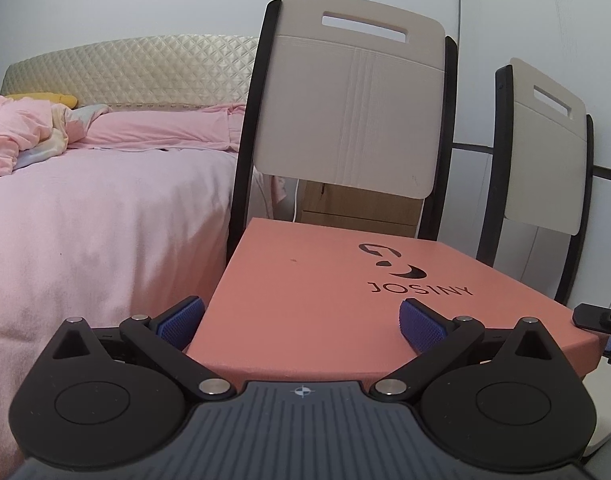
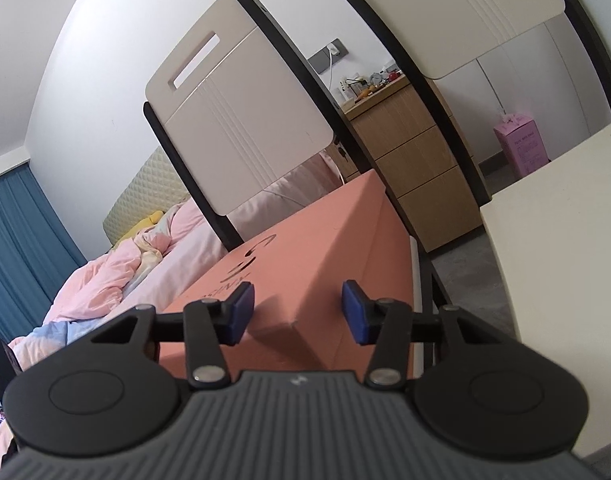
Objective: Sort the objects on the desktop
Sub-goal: 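Lower the lid onto the box rim with the right gripper, then open the right gripper and release the lid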
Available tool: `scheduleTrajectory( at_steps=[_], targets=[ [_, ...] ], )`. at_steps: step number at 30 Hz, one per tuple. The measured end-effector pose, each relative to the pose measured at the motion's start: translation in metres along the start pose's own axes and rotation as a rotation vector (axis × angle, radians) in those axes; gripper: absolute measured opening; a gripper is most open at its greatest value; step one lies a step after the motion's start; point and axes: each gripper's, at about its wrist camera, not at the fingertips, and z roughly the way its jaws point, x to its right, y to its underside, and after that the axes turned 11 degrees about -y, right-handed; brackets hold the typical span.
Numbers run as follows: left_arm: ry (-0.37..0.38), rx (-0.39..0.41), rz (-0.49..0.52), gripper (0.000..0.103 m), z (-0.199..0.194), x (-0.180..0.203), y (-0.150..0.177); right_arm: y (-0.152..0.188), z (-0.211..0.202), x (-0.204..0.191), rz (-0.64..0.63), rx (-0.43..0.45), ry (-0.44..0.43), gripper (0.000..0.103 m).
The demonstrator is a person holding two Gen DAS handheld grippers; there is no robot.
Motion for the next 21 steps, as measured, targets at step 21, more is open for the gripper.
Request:
scheduleTrajectory(
  at_steps=[21],
  targets=[
    [0.033, 0.01, 0.032, 0.103, -0.012, 0.0, 0.005, 0.003, -0.004, -0.018, -0.162, -0.015, 0.098, 0.046]
  ],
)
